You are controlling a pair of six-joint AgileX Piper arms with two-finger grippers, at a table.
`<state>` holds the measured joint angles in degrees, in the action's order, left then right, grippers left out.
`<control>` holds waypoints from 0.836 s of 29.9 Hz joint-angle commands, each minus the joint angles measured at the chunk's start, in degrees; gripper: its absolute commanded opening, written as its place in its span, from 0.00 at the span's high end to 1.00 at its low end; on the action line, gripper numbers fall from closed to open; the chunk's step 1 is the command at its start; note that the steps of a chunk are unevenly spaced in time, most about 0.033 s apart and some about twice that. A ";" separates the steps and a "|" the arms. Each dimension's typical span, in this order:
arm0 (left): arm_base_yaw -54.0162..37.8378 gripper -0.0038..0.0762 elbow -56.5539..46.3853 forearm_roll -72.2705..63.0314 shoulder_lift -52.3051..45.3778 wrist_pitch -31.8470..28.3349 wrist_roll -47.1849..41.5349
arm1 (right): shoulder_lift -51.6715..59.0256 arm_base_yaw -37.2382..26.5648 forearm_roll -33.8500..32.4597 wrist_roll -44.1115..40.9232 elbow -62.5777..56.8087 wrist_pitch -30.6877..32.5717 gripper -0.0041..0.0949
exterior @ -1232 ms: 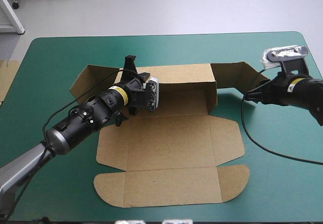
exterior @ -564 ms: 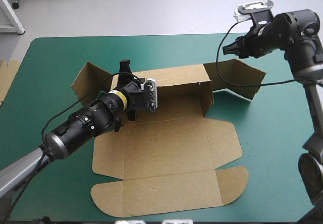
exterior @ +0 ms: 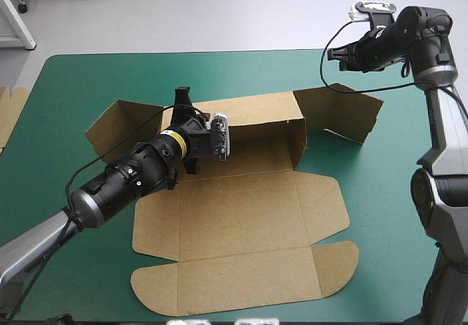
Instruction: Fold the box
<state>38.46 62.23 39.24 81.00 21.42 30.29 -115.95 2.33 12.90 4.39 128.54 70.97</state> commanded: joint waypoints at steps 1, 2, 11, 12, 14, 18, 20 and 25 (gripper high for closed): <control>-0.03 0.97 0.74 -0.30 0.13 4.05 -1.79 | 0.96 -0.56 3.12 2.32 2.09 -3.88 0.73; -0.03 0.97 0.74 -0.03 0.31 3.94 -1.91 | 0.28 -0.56 3.92 2.72 2.09 -4.20 0.76; -0.03 0.97 0.74 11.10 1.72 1.84 -13.47 | -1.08 -0.56 7.30 5.09 1.99 -1.05 0.79; -0.03 0.97 0.74 11.68 1.72 1.84 -13.95 | -1.08 -0.56 7.94 5.42 1.99 -0.81 0.79; -0.03 0.97 0.74 11.90 1.72 1.84 -13.95 | -1.08 -0.56 9.52 6.10 1.99 -0.50 0.79; -0.03 0.97 0.74 12.34 1.93 1.80 -14.24 | -0.84 -0.56 13.78 8.05 1.25 0.39 0.79; -0.03 0.97 0.74 12.60 2.07 1.70 -14.53 | -0.14 -0.46 15.43 8.72 -0.05 0.39 0.79; -0.03 0.97 0.74 12.60 2.42 1.68 -14.53 | 3.75 0.06 15.20 11.27 -6.33 0.39 0.79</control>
<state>38.46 62.51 53.70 84.12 20.09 17.38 -118.59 2.12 26.25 13.56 123.99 71.25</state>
